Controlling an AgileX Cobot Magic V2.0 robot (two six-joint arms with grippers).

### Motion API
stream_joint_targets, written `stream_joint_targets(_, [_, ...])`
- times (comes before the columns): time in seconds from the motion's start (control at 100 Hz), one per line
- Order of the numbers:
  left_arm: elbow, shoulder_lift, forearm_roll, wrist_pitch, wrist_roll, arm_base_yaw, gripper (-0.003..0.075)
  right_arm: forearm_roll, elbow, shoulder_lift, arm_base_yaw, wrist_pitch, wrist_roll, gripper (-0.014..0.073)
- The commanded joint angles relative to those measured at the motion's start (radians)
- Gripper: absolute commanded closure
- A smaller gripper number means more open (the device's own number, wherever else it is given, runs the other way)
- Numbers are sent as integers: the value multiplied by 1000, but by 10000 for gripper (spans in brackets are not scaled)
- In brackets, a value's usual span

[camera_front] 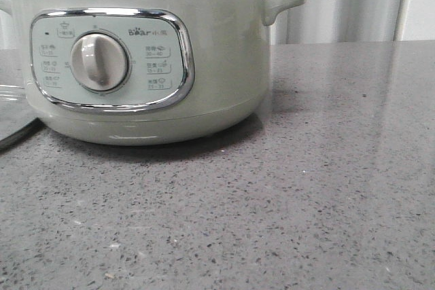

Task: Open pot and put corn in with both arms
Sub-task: 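Raise the right gripper up and away from the pot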

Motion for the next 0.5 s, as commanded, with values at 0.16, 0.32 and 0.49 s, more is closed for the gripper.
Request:
stream_joint_targets(0.16, [49, -209, -1, 34, 0, -9, 741, -26, 99, -168, -39, -185, -9, 667])
stream_joint_targets(0.32, [119, -325, -1, 51, 0, -9, 741, -33, 178, -268, -39, -224, -9, 667])
stream_joint_targets(0.49, [133, -328, -1, 58, 0, -9, 741, -37, 205, -312, -39, -220, -9, 667])
